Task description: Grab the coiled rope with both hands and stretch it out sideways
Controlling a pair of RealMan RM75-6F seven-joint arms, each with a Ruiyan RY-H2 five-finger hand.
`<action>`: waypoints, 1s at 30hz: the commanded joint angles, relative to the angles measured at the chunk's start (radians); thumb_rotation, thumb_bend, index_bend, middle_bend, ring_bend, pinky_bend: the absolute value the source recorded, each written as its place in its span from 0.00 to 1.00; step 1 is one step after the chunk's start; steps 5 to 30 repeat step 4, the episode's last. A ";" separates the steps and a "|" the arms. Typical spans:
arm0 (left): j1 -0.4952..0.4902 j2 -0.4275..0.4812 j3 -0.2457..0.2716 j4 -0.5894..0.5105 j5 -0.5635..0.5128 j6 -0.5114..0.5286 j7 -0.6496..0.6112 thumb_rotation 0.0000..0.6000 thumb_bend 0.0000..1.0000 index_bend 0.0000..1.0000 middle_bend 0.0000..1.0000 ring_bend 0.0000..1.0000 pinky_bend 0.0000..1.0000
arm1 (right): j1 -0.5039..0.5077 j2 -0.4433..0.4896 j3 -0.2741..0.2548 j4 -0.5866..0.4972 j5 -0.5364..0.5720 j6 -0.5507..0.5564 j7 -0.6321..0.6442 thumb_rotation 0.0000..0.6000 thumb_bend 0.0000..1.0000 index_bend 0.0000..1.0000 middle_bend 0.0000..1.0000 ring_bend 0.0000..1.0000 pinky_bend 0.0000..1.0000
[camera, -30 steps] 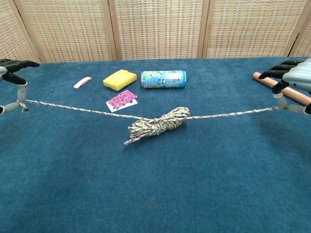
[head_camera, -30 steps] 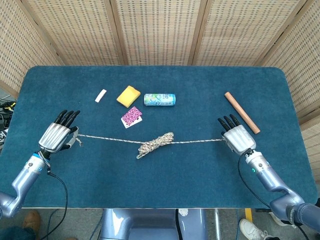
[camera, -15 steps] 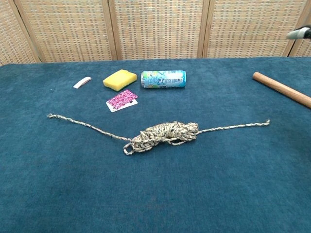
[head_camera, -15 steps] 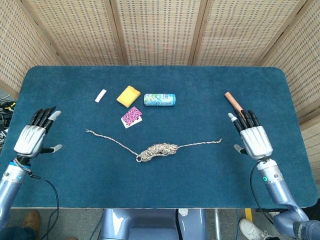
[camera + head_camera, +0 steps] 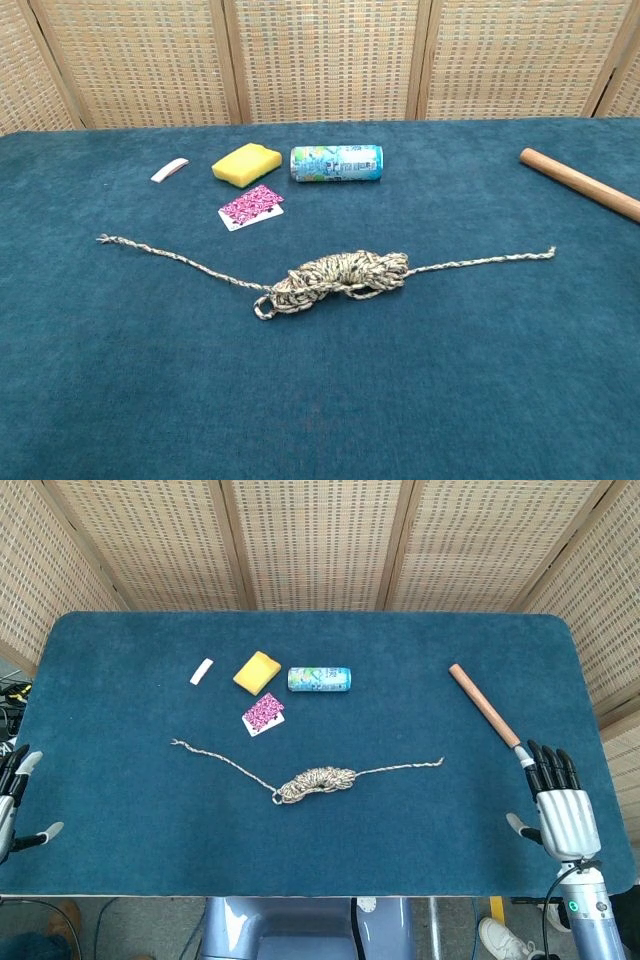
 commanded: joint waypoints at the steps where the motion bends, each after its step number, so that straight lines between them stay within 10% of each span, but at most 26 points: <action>1: 0.012 0.000 0.002 -0.001 0.018 0.007 -0.009 1.00 0.00 0.00 0.00 0.00 0.00 | -0.032 -0.002 -0.011 -0.027 -0.019 0.029 -0.044 1.00 0.00 0.00 0.00 0.00 0.00; 30: 0.018 0.002 0.000 -0.005 0.029 0.006 -0.005 1.00 0.00 0.00 0.00 0.00 0.00 | -0.046 -0.009 -0.010 -0.026 -0.036 0.046 -0.067 1.00 0.00 0.00 0.00 0.00 0.00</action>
